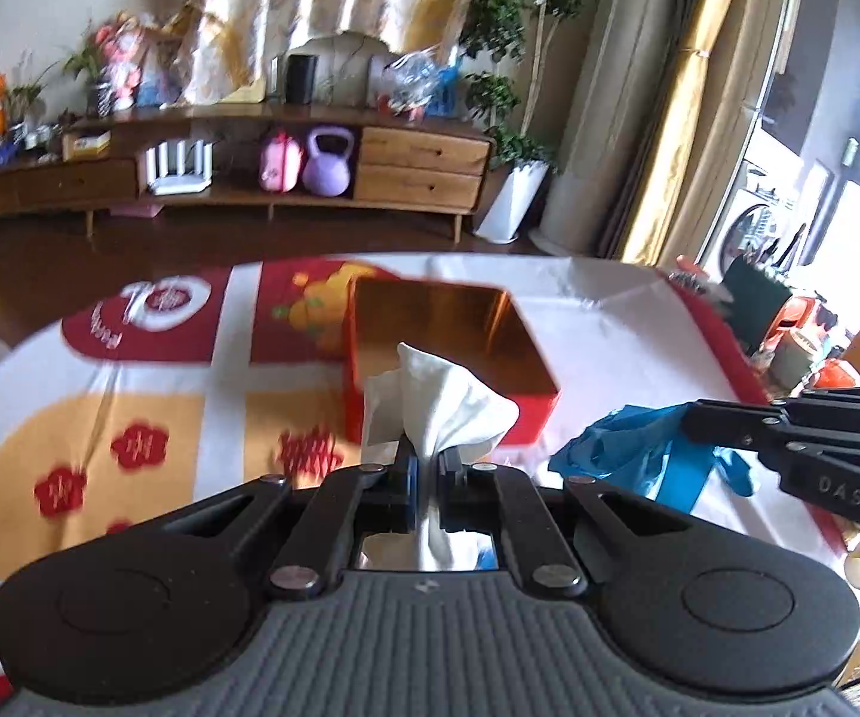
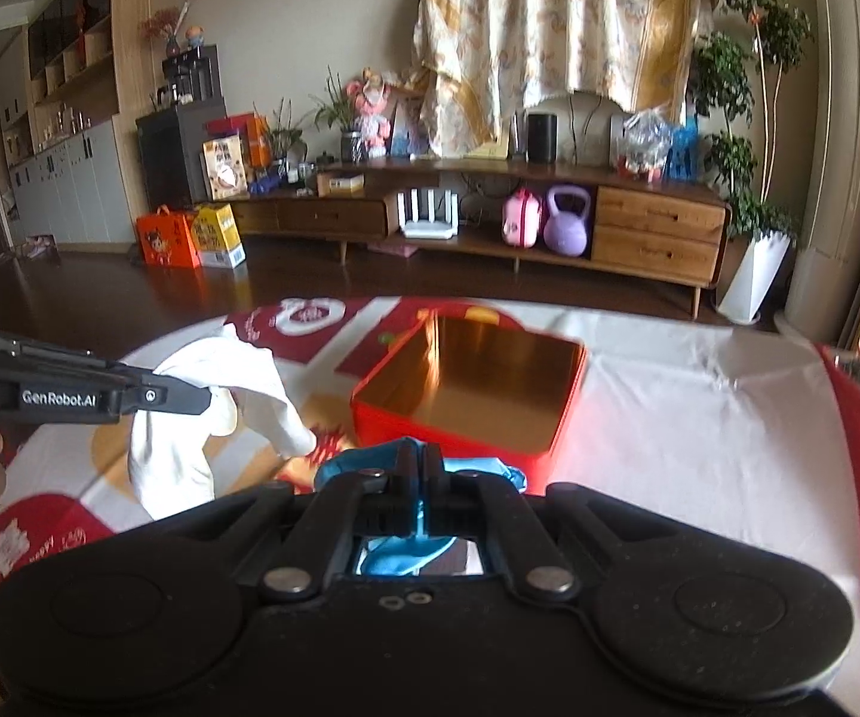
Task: Organize soft objects
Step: 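Lift the white cloth with the left gripper while the right gripper carries the blue gloves toward the red tin, then release the white cloth into the red tin while the right gripper releases the gloves, then move both tools back to the remaining soft items beside the tin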
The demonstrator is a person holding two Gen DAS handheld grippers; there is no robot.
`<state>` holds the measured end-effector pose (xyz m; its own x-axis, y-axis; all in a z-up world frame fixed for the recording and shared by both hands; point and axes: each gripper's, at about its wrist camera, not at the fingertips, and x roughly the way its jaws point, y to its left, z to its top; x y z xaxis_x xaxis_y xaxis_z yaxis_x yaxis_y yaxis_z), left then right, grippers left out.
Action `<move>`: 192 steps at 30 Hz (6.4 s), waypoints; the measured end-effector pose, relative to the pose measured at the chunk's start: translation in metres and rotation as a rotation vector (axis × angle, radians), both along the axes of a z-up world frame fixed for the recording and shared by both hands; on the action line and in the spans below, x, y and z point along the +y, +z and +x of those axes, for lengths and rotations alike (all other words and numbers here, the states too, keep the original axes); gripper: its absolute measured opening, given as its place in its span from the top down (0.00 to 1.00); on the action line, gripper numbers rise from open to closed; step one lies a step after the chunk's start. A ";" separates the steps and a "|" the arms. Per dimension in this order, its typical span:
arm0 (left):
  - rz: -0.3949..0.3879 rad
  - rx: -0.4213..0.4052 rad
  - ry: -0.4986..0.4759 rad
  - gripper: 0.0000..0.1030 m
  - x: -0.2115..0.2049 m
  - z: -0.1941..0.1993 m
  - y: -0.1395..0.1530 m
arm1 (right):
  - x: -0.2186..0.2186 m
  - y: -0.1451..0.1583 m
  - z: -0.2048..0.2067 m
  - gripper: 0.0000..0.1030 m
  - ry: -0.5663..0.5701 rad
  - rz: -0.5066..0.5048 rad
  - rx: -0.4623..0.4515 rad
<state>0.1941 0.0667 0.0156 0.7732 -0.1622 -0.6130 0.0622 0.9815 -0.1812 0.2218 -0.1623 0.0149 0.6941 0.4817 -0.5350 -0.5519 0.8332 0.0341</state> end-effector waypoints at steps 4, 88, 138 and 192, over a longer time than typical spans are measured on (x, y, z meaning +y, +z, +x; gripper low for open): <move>0.007 -0.019 -0.031 0.94 -0.002 0.024 0.028 | 0.003 0.019 0.019 0.99 -0.005 0.008 -0.032; 0.101 0.141 -0.028 0.31 -0.026 0.218 -0.053 | 0.037 -0.039 0.153 0.50 -0.028 -0.063 0.165; 0.015 0.003 0.001 0.00 -0.036 -0.002 -0.037 | -0.023 -0.054 -0.032 0.02 -0.093 -0.019 0.133; 0.112 0.064 -0.119 0.70 -0.043 0.007 -0.127 | 0.000 -0.116 -0.017 0.52 -0.022 -0.137 0.251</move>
